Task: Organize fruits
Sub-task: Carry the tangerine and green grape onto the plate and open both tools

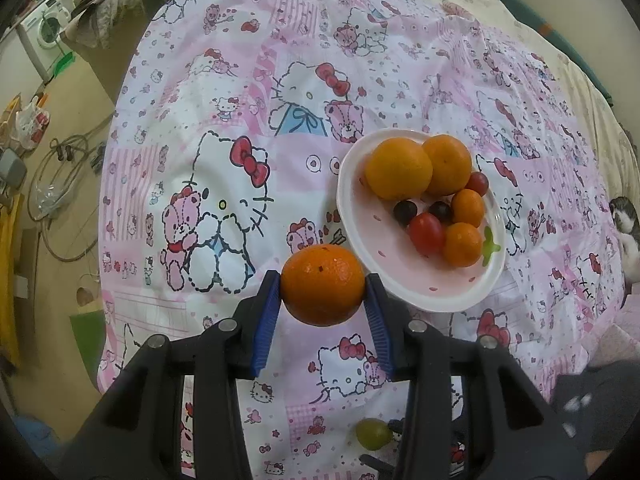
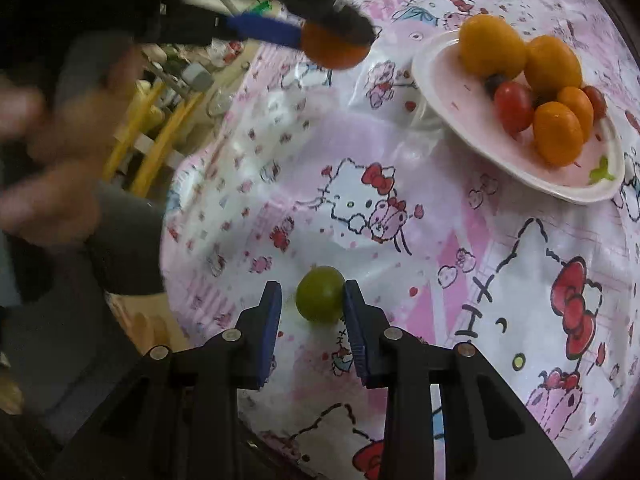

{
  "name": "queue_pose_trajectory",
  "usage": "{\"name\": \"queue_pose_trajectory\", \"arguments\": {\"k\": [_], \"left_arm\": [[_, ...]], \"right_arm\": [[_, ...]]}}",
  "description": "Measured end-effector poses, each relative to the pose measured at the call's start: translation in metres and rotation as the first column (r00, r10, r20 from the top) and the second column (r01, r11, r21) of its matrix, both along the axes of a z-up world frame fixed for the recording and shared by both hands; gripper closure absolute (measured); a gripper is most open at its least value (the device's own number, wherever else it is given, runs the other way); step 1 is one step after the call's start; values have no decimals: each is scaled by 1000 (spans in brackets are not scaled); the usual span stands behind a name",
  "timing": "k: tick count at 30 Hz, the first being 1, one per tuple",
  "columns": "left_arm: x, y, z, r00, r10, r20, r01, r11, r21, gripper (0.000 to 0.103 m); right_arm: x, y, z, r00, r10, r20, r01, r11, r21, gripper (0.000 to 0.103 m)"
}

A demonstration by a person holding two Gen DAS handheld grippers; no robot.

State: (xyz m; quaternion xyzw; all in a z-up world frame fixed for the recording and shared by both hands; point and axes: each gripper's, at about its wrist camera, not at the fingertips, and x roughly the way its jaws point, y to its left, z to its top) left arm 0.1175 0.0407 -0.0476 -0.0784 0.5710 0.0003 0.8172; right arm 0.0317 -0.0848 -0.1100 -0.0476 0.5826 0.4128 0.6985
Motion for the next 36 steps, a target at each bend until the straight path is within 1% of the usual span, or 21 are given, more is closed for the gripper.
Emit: {"name": "queue_pose_trajectory", "arguments": {"k": [1, 4, 7, 8, 13, 14, 15, 16, 18, 22, 26, 29, 31, 33, 36], "left_arm": [[0, 0, 0, 1000, 1, 0, -1, 1000, 2, 65], [-1, 3, -1, 1000, 5, -1, -5, 1000, 2, 65], [-2, 6, 0, 1000, 10, -1, -10, 1000, -1, 65], [-2, 7, 0, 1000, 10, 0, -10, 1000, -2, 65], [-3, 8, 1, 1000, 10, 2, -10, 1000, -4, 65], [-3, 8, 1, 1000, 10, 2, -10, 1000, -3, 65], [-3, 8, 1, 1000, 9, 2, -9, 1000, -3, 65], [-3, 8, 2, 1000, 9, 3, -9, 1000, -3, 65], [-3, 8, 4, 1000, 12, 8, -12, 1000, -6, 65], [-1, 5, 6, 1000, 14, 20, -14, 1000, 4, 65], [0, 1, 4, 1000, 7, 21, -7, 1000, 23, 65], [1, -2, 2, 1000, 5, 29, -6, 999, 33, 65], [3, -3, 1, 999, 6, 33, -7, 999, 36, 65], [5, -6, 0, 999, 2, 43, -4, 999, 39, 65], [10, -16, -3, 998, -21, 56, 18, 999, 46, 65]], "right_arm": [[-2, 2, -2, 1000, 1, 24, 0, 1000, -16, 68], [3, 2, -7, 999, -14, 32, 15, 999, -42, 68], [8, -1, -12, 1000, -28, -5, 27, 998, -48, 68], [8, -2, -12, 1000, -28, -4, 27, 998, -50, 68], [4, 1, -12, 999, -7, 45, 10, 997, -72, 68], [3, 6, -13, 998, 4, 57, 1, 997, -82, 69], [2, 8, -12, 997, 15, 75, -8, 996, -94, 74], [2, 8, -10, 996, 22, 82, -14, 996, -90, 75], [5, 6, -6, 997, 11, 75, -7, 998, -55, 75], [21, -18, 20, 994, -73, 77, 70, 997, 38, 75], [45, -54, 45, 979, -190, 81, 179, 976, 123, 75], [64, -77, 63, 957, -275, 95, 256, 950, 177, 75], [78, -95, 74, 936, -339, 100, 312, 926, 211, 75], [89, -108, 79, 915, -386, 113, 355, 908, 223, 75], [113, -129, 80, 889, -446, 103, 416, 881, 225, 75]]}}
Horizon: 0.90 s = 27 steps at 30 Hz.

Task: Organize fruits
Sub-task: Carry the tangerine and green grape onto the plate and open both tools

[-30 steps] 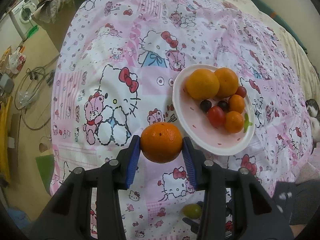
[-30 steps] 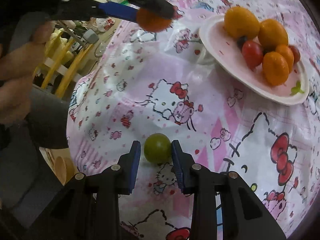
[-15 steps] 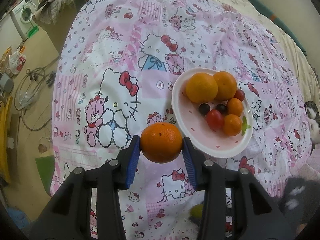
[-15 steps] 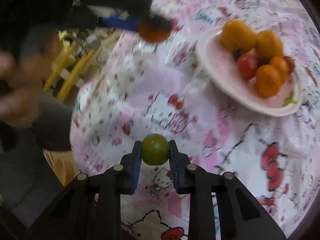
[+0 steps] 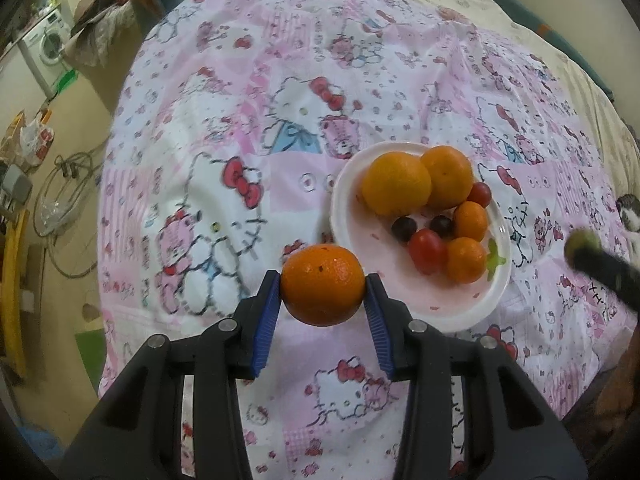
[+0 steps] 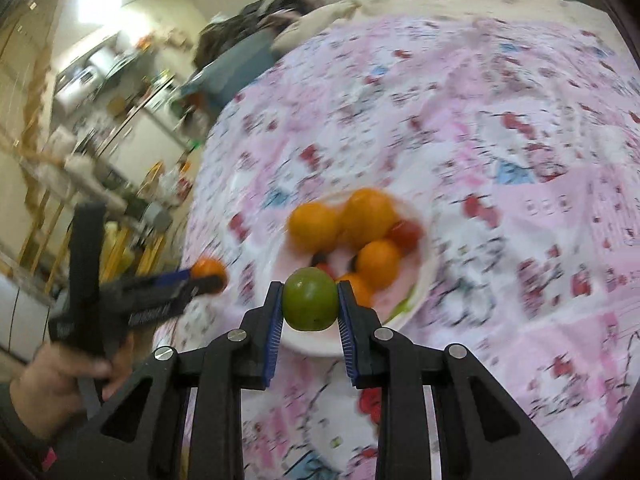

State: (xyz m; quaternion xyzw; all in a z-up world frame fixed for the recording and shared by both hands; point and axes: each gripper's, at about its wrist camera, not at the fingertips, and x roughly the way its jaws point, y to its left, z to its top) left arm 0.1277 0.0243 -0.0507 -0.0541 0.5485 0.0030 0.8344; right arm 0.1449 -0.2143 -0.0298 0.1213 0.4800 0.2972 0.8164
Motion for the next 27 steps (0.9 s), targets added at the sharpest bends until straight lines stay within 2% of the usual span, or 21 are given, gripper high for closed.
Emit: {"name": "queue_pose_trajectory", "arguments": {"k": [5, 9, 13, 16, 18, 27], "left_arm": [[12, -23, -11, 998, -61, 4, 61, 998, 9, 65], [22, -35, -19, 996, -87, 14, 87, 995, -37, 65], [31, -45, -26, 995, -97, -3, 97, 994, -42, 65], [36, -51, -31, 993, -113, -24, 112, 993, -34, 65], [39, -53, -35, 993, -114, -42, 113, 993, -20, 64], [44, -52, -43, 993, -96, -75, 93, 995, -40, 64]], "right_arm": [[33, -19, -21, 995, -71, -76, 72, 997, 10, 75], [48, -15, -49, 984, -67, -168, 67, 998, -5, 75], [52, -10, -70, 971, -52, -234, 53, 999, 0, 75], [49, -8, -73, 974, -50, -219, 44, 998, -34, 75], [49, -8, -77, 972, -45, -232, 40, 999, -27, 75], [52, -10, -87, 959, -53, -278, 52, 999, -13, 72]]}}
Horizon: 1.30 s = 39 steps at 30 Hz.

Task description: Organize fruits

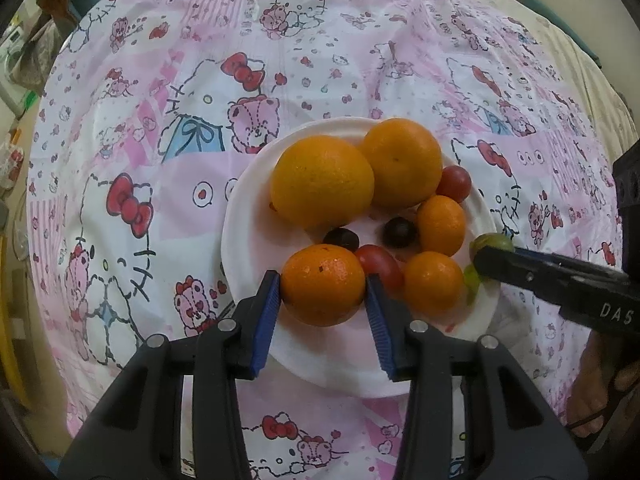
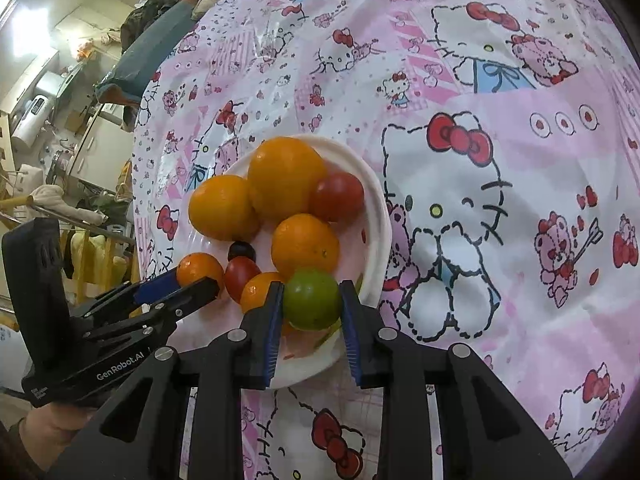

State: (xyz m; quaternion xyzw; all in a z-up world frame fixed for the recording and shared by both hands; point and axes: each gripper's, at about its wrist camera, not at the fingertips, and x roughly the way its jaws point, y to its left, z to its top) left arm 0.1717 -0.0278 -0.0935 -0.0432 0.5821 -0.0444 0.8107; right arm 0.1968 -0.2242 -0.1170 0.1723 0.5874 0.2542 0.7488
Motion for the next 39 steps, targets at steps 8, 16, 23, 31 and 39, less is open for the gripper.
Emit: {"name": "queue_pose_trajectory", "arguments": {"k": [8, 16, 23, 31, 39], "left_arm": [[-2, -2, -5, 1000, -7, -29, 8, 999, 44, 63], [-12, 1, 19, 997, -11, 70, 8, 999, 37, 17], [-44, 12, 41, 981, -16, 195, -21, 982, 186, 17], [-97, 35, 72, 966, 55, 254, -85, 991, 107, 17], [-139, 47, 100, 929, 169, 330, -180, 984, 4, 3]], "right_arm": [[2, -3, 2, 1000, -21, -9, 21, 999, 41, 50], [-1, -11, 21, 997, -43, 62, 43, 999, 8, 46], [-26, -21, 50, 984, -89, 154, 95, 995, -32, 16], [-76, -6, 97, 942, -52, 332, 94, 989, -111, 10], [-126, 3, 121, 893, -44, 447, 128, 979, -161, 1]]}}
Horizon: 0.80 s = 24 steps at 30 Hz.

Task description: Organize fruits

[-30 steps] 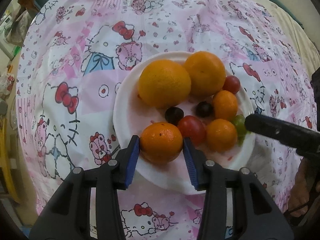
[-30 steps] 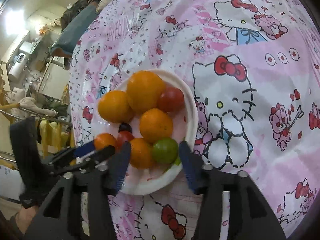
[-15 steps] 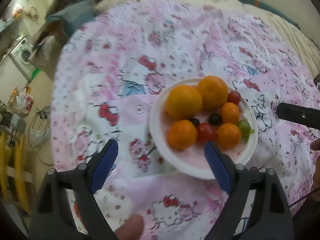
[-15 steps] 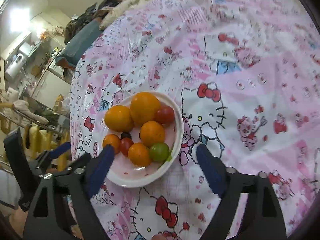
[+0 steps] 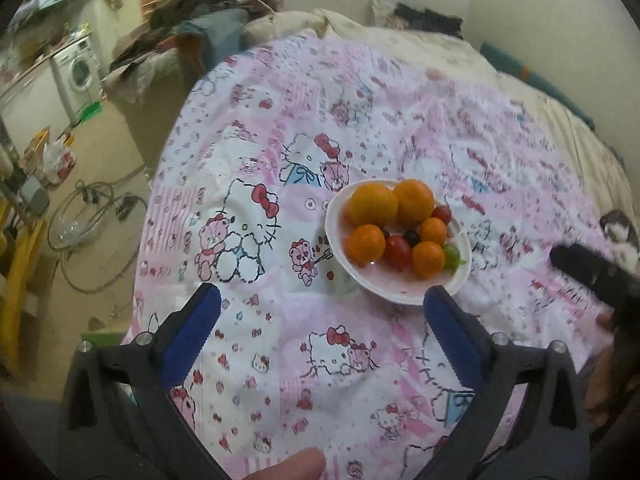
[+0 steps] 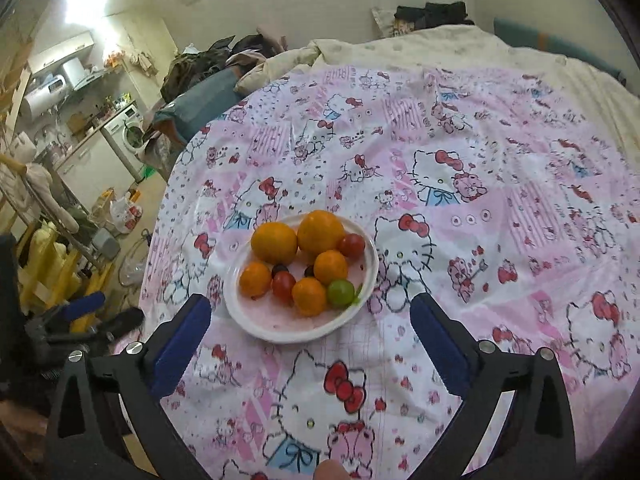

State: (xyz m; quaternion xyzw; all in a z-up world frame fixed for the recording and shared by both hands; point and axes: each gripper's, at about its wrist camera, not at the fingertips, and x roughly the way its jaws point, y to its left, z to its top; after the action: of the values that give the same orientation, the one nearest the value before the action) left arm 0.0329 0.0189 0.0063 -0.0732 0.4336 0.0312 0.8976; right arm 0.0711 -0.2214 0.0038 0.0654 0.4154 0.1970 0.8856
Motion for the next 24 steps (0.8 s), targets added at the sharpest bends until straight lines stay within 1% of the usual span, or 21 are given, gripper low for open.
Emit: {"name": "queue_pose_trajectory", "arguments": {"k": [1, 4, 9, 13, 18, 21, 24], "left_arm": [[-6, 0, 2, 1000, 9, 22, -9, 1000, -11, 3], [-17, -3, 4, 998, 21, 56, -21, 1000, 7, 2], [-22, -9, 0, 996, 23, 88, -26, 999, 41, 1], [-20, -12, -6, 996, 17, 90, -21, 999, 50, 1], [-16, -14, -12, 997, 17, 72, -21, 998, 55, 1], [-17, -12, -10, 997, 19, 80, -22, 999, 35, 1], [-17, -13, -11, 996, 18, 83, -22, 999, 46, 1]], "right_arm": [[-8, 2, 1, 1000, 4, 13, -3, 1000, -19, 1], [-25, 8, 2, 997, 12, 70, -7, 998, -69, 1], [-37, 10, -4, 992, -7, 123, 18, 996, -88, 0], [-30, 11, -13, 994, -23, 108, 34, 995, -95, 0], [-23, 15, -18, 994, -30, 103, 40, 994, -99, 0], [-24, 18, -18, 994, -20, 110, 32, 994, -108, 0], [-27, 19, -17, 992, -14, 123, 27, 994, -106, 0]]}}
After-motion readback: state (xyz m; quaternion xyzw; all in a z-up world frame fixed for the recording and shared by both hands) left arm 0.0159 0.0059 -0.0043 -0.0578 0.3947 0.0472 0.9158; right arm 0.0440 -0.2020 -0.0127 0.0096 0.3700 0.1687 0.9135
